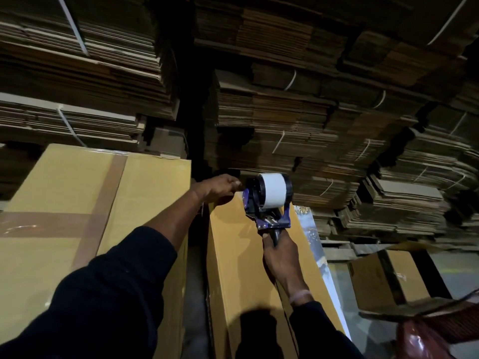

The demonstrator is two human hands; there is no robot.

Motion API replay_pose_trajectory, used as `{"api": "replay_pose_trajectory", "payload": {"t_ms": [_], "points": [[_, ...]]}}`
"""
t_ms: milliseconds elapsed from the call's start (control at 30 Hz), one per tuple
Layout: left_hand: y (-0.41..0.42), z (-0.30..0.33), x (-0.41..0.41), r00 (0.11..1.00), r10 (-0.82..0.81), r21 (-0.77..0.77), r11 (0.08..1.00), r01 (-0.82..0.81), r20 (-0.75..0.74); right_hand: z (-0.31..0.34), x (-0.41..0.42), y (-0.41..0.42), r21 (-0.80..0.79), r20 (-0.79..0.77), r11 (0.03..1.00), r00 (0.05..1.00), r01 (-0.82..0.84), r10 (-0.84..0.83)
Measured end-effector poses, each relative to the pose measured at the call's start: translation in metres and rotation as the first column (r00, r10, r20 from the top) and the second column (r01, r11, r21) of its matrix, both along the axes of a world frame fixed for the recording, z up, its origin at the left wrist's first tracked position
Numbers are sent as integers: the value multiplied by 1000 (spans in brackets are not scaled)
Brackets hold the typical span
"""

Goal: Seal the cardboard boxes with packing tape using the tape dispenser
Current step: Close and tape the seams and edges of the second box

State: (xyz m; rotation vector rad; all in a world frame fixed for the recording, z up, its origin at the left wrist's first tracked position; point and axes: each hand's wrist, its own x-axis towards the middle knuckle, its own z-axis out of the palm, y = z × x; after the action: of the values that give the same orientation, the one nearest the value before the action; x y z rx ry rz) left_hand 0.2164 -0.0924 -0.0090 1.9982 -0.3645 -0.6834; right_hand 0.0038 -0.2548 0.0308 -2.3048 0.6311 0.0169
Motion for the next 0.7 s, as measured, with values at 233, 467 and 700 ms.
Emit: {"api": "replay_pose_trajectory", "payload": {"t_ms": [233, 467, 700], "points": [[-22, 3, -10, 987, 126, -98, 988, -116, 102, -3, 2, -2, -12, 6, 1000, 1000, 4, -4], [-25, -5, -18, 968, 127, -14, 992, -127, 218, -4, 5, -6, -27, -10, 1000, 1000, 0, 0], [-25, -1, -24, 941, 99, 45, 992, -120, 323, -2, 0, -7, -46, -37, 999, 999, -8, 7]]}}
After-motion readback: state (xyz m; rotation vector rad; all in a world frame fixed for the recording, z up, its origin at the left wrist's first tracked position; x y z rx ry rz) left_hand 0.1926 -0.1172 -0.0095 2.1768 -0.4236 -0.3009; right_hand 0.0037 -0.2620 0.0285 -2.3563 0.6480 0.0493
